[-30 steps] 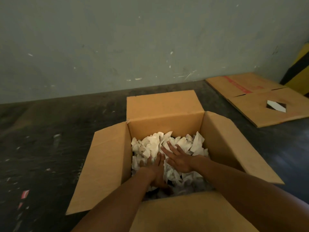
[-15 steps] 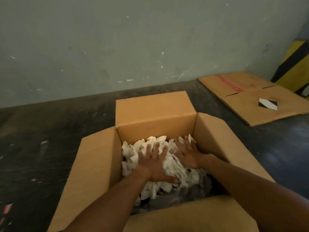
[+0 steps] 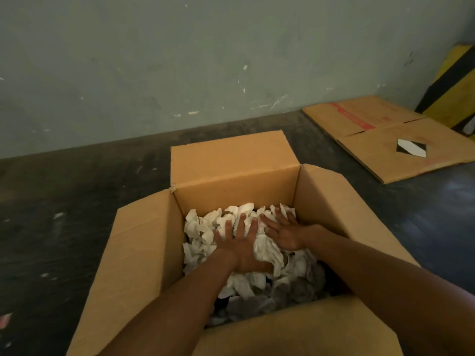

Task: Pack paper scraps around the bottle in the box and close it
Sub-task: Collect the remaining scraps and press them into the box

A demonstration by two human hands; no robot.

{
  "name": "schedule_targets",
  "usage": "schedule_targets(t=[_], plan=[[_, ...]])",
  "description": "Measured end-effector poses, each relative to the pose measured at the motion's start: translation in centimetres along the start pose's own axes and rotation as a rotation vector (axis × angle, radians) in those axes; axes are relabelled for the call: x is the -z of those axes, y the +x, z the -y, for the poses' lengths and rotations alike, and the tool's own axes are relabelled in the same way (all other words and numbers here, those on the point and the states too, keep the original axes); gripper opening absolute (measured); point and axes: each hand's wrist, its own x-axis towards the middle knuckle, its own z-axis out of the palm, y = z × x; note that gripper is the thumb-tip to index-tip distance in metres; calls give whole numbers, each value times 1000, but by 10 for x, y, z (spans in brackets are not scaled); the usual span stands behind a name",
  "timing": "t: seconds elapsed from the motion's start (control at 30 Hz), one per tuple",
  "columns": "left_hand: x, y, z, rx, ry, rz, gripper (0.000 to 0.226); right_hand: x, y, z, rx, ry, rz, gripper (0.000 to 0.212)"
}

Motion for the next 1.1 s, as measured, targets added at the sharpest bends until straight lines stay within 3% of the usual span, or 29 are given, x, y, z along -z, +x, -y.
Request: schedule_targets(t=[0.1,0.2,0.33,0.43,0.63,0.77,0.83,0.9,1.0,1.1], plan=[[19,-14,3,-42,11,40,123,25,-26,7,34,78,-70,73],[30,-39,5,-88,-52,-26,107,28,-53,7,81,184,-69,63],[10,-68,9,-71,-64,106,112,-2,-86,4,80,102,182,87],[-10,-72,0,-81,-42,187,110,-21,-89,11,44,-26,247,95],[-18,-62,-12,-50,27,137,98,-21,-88,15,7,-89,290,99],[-6,-69,-3,-37,19,119,97,-8,-101,20,7,-18,244,89],[8,-75,5,-69,-18,52,87,7,-115,23,47,55,166,83],[23,-85,15,-104,-66,-123,72,25,-131,23,93,181,24,77],[40,-100,31,-64,-58,-489,60,45,-154,20,125,379,-341,56],[44,-110,52,157,-5,-624,62,41,-172,7,30,539,-736,41]])
